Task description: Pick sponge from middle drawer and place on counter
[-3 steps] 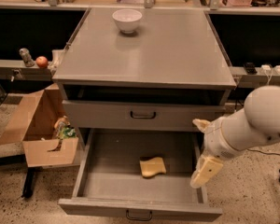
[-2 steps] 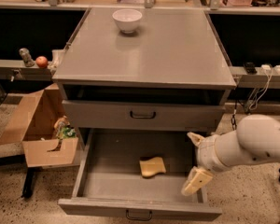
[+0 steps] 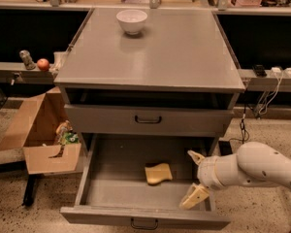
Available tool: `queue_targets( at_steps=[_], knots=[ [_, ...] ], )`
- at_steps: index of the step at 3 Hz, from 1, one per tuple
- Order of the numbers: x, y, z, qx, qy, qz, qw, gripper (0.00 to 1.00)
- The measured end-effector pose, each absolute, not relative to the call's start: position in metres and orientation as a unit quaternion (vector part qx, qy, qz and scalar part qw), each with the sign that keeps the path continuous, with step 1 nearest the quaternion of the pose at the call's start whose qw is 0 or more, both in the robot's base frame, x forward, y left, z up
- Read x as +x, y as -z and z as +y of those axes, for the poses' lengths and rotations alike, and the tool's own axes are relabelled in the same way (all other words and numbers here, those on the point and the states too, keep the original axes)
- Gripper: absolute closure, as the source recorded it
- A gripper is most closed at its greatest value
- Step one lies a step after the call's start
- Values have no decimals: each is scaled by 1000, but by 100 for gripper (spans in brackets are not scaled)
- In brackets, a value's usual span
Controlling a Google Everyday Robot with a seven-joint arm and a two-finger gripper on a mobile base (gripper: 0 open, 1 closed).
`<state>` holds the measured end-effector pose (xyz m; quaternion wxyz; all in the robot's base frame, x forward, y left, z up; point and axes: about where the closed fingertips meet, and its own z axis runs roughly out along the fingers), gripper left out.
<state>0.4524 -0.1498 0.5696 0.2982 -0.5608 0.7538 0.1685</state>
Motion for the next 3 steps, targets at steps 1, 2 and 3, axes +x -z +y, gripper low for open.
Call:
queue_targets(
  at_steps=[1, 2, 3],
  knots=[
    [475, -527, -138, -568, -183, 740, 310, 0],
    [496, -485, -123, -557, -215, 733, 327, 0],
    [496, -485, -123, -557, -215, 733, 327, 0]
  ],
)
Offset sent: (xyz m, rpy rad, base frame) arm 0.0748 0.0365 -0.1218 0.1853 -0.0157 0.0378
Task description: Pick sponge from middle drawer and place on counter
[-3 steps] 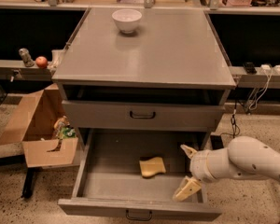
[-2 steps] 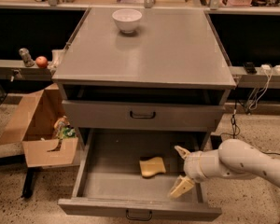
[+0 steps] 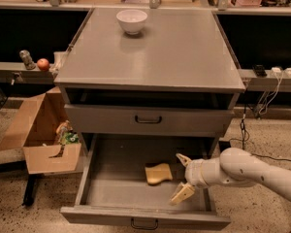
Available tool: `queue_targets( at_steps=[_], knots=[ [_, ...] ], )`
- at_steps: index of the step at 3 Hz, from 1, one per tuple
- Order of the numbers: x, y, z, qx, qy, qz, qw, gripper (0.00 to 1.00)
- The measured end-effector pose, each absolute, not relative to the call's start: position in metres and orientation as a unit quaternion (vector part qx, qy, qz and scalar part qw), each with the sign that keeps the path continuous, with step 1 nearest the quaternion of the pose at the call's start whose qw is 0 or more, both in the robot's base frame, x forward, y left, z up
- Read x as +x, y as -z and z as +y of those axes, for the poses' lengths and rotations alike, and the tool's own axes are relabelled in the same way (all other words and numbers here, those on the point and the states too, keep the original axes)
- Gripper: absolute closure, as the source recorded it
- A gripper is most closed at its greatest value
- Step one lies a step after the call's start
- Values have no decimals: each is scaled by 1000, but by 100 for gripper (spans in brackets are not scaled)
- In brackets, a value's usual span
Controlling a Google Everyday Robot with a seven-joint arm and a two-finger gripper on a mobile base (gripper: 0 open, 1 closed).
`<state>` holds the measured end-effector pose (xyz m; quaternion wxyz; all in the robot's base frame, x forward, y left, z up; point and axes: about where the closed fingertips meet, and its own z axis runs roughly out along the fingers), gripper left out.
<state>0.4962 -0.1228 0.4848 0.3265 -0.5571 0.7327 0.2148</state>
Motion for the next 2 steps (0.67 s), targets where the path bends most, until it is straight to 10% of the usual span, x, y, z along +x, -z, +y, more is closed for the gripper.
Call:
queue_targets(
  at_steps=[2],
  knots=[
    [539, -430, -107, -563, -227, 715, 347, 0]
  ],
)
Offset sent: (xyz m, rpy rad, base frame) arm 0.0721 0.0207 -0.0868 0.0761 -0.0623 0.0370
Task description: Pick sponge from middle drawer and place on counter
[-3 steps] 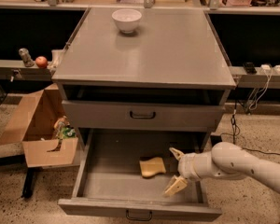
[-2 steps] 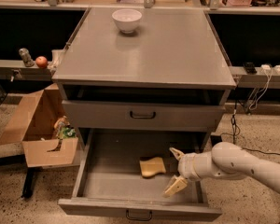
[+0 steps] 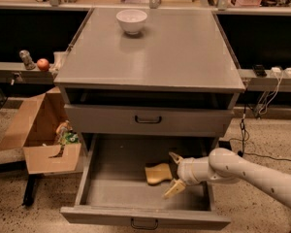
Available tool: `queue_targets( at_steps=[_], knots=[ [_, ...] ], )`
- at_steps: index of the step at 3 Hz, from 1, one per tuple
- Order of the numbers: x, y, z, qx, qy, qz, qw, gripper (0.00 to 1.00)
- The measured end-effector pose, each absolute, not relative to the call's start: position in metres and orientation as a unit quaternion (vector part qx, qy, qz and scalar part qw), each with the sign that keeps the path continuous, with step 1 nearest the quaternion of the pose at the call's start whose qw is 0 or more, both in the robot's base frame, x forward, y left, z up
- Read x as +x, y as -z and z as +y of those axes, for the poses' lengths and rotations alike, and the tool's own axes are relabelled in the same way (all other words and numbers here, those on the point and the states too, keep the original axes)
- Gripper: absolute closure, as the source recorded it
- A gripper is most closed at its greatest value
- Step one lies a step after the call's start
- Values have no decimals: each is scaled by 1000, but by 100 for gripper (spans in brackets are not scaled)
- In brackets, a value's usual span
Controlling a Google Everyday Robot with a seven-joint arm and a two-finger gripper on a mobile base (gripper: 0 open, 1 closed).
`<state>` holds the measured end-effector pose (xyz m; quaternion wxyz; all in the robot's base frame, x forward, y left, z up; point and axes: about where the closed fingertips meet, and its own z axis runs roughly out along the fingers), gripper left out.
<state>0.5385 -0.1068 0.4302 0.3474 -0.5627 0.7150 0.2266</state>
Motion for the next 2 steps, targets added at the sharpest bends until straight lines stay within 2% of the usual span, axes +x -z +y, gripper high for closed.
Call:
queue_targets(
  at_steps=[2],
  knots=[
    [585, -369, -99, -551, -206, 719, 371, 3]
  ],
)
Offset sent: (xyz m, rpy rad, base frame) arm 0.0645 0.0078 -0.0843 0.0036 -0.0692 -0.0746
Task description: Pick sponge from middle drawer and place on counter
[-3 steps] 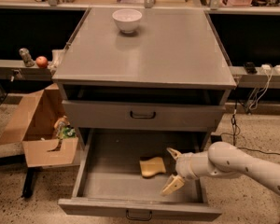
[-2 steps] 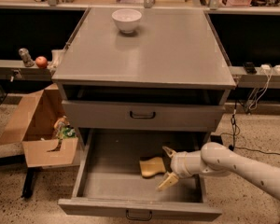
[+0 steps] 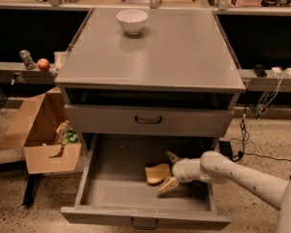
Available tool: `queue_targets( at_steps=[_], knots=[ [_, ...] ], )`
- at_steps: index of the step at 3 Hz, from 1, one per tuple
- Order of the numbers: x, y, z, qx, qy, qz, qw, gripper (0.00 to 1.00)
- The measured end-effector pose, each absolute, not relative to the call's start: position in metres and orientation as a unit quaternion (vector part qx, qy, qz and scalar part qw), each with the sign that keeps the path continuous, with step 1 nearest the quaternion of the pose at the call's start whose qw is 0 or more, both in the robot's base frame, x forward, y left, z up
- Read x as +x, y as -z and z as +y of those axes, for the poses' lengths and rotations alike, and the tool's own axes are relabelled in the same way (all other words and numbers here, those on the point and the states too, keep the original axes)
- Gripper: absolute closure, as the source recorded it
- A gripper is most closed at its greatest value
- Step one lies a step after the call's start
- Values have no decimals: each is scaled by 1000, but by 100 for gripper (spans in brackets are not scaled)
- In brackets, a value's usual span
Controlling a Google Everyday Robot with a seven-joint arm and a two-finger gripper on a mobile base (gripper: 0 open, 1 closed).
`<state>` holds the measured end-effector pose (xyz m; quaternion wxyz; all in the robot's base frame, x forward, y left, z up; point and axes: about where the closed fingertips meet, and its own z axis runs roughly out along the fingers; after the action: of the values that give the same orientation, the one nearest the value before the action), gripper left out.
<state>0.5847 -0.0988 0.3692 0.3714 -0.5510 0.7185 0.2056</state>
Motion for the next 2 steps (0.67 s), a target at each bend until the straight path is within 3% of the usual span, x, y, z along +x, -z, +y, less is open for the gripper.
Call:
queue_targets(
  at_steps=[2],
  knots=[
    [593, -344, -100, -548, -212, 719, 370, 50]
  ],
)
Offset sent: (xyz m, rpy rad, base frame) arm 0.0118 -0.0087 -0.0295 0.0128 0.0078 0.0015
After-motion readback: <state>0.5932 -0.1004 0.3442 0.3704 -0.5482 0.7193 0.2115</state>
